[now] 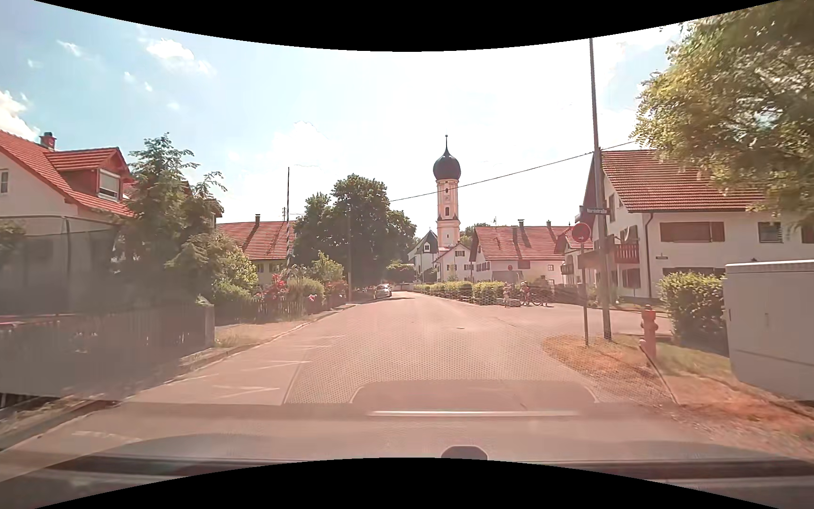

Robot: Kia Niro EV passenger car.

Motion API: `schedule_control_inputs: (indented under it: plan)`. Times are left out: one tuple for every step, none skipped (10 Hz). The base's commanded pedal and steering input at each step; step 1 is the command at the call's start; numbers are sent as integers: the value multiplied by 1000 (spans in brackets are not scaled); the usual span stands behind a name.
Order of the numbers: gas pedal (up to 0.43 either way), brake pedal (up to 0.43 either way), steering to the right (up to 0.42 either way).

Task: Follow the waypoints while adhering to traffic rules and regulations

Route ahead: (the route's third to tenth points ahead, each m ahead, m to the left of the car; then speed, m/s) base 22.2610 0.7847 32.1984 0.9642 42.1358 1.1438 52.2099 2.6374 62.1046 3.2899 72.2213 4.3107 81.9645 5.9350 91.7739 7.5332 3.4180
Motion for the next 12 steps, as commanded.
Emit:
schedule_control_inputs:
  plan:
    - [0, 37, -3]
    - [0, 37, -3]
    - [0, 37, -4]
    - [0, 49, -4]
    - [0, 49, -4]
    - [0, 49, -4]
    - [0, 49, -4]
    - [0, 49, -4]
    - [0, 43, -4]
    - [0, 43, -4]
    - [0, 43, -4]
    - [0, 43, -4]
